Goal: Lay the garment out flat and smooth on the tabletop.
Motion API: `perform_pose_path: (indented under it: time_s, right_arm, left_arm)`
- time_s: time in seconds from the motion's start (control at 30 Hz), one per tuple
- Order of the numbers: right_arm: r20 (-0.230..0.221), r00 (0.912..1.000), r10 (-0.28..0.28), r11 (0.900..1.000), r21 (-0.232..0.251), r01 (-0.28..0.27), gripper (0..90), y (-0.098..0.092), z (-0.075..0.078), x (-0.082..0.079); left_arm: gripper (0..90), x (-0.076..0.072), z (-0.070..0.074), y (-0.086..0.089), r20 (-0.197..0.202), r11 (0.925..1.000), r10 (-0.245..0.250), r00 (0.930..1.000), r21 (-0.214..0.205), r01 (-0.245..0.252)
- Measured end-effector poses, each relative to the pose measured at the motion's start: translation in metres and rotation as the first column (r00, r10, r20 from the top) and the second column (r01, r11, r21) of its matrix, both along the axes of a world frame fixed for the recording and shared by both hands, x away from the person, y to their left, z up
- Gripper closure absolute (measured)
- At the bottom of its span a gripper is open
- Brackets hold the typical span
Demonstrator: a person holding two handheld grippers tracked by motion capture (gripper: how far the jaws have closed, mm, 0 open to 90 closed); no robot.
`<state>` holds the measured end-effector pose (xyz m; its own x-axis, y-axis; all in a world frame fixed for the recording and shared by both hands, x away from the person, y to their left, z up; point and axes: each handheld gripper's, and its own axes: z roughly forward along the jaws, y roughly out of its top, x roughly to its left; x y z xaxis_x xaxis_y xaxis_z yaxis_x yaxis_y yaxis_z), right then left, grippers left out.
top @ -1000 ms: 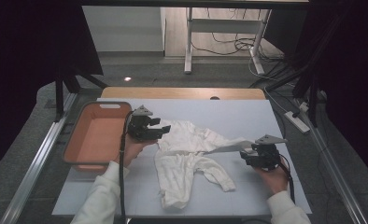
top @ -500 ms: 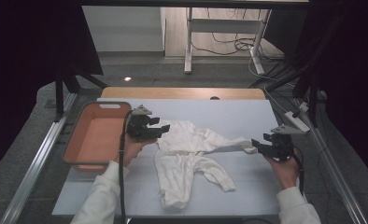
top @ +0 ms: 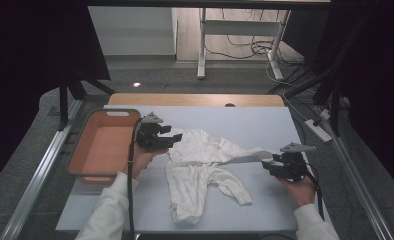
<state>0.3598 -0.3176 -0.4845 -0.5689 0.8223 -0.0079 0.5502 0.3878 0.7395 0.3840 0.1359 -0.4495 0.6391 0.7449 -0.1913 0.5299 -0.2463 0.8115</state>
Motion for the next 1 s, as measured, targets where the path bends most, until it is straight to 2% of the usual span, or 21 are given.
perform_pose_path:
  time_s: [0.13, 0.27, 0.37, 0.43, 0.57, 0.73, 0.83, 1.0]
  right_arm:
    - [-0.013, 0.9999, 0.008, 0.9999, -0.008, -0.008, 46.1, 0.007, -0.008, 0.007]
    - [-0.039, 0.9992, 0.005, 0.9994, -0.033, -0.006, 50.5, 0.012, -0.019, 0.022]
    - [-0.041, 0.9991, -0.010, 0.9978, -0.066, 0.007, 55.9, 0.014, -0.023, 0.027]
    - [-0.038, 0.9988, -0.030, 0.9951, -0.095, 0.026, 59.3, 0.014, -0.025, 0.028]
    - [-0.045, 0.9973, -0.057, 0.9922, -0.113, 0.052, 65.0, 0.012, -0.027, 0.029]
    - [-0.021, 0.9992, -0.033, 0.9840, -0.176, 0.029, 76.8, 0.013, -0.027, 0.028]
    - [-0.019, 0.9996, -0.021, 0.9835, -0.180, 0.017, 82.3, 0.013, -0.027, 0.027]
    - [-0.023, 0.9997, -0.011, 0.9839, -0.178, 0.007, 84.4, 0.013, -0.025, 0.026]
  left_arm:
    - [39.3, -0.001, 0.001, 0.000, 0.003, 1.0000, 0.004, 1.0000, -0.002, -0.004]
    - [39.3, 0.000, 0.001, -0.001, 0.001, 1.0000, 0.005, 1.0000, 0.002, -0.005]
    - [39.3, 0.000, 0.000, -0.001, -0.001, 1.0000, 0.001, 1.0000, 0.005, -0.001]
    - [39.3, 0.000, 0.000, -0.002, -0.003, 1.0000, 0.001, 1.0000, 0.005, -0.001]
    - [39.3, 0.000, 0.000, -0.002, -0.002, 1.0000, 0.000, 1.0000, 0.006, 0.000]
    - [39.4, -0.001, 0.001, -0.002, 0.003, 1.0000, -0.001, 1.0000, 0.008, 0.001]
    - [39.4, -0.001, 0.001, -0.002, 0.001, 0.9999, -0.002, 1.0000, 0.011, 0.002]
    - [39.4, -0.001, 0.001, -0.003, -0.001, 0.9999, -0.002, 1.0000, 0.010, 0.002]
